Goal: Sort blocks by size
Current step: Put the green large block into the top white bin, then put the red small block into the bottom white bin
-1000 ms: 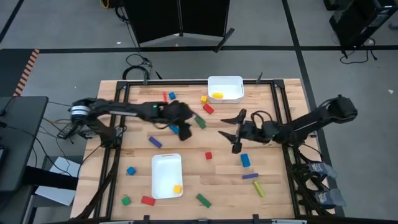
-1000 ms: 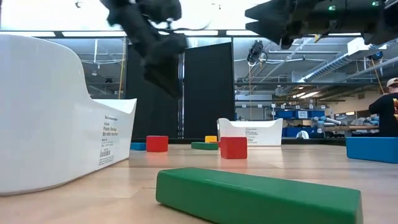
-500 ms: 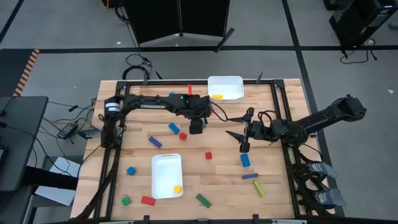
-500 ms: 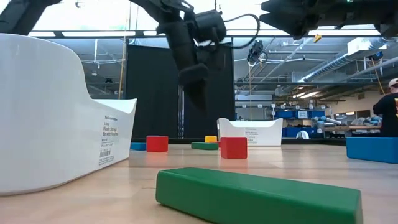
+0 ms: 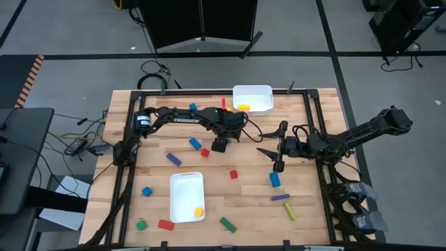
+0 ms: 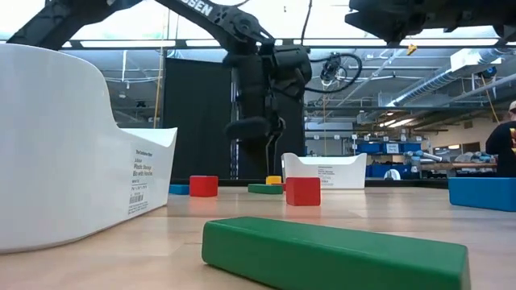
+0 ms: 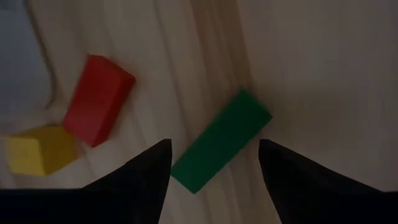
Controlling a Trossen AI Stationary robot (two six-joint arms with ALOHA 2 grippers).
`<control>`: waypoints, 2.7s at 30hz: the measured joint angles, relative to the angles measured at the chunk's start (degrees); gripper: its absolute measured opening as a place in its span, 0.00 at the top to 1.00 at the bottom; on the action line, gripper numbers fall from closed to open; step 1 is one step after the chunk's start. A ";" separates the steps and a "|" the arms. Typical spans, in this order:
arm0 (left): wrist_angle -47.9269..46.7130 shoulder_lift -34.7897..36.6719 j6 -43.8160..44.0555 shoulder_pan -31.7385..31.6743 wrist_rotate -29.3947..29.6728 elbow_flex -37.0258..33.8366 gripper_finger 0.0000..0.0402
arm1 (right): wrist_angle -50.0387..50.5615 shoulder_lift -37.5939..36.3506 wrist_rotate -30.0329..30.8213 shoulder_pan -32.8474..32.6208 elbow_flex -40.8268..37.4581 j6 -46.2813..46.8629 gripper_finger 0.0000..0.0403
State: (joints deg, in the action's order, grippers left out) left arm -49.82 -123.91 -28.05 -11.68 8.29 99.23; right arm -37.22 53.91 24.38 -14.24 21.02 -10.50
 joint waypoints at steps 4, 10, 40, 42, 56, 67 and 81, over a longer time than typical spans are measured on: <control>-2.42 -2.20 -0.17 -0.06 -0.02 1.70 0.38 | 0.11 0.02 0.00 0.00 0.00 0.00 0.41; -2.93 -4.84 0.48 -0.59 -0.35 2.07 0.38 | 0.07 0.02 0.00 0.00 0.00 0.00 0.41; 7.21 -6.33 20.42 -7.94 -13.68 19.44 0.74 | -0.07 -2.21 -0.02 -3.67 0.07 -3.44 0.44; 13.19 -6.18 24.34 -9.48 -13.53 19.99 0.74 | -0.04 -2.56 -0.02 -3.94 0.07 -3.56 0.44; 24.56 -10.94 39.18 -15.06 -10.12 19.80 0.74 | 1.21 -2.56 -0.02 -3.96 0.07 -4.28 0.46; 25.36 -11.55 38.97 -14.50 -8.15 19.82 0.40 | 1.12 -2.56 -0.02 -3.91 0.07 -4.24 0.47; 14.86 1.42 33.31 -12.49 -5.79 19.51 0.49 | 1.83 -2.52 -0.02 -3.89 0.07 -3.60 0.47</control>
State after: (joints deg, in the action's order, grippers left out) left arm -34.97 -122.48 5.26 -24.17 2.50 118.74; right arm -35.38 51.39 24.36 -18.13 21.08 -14.10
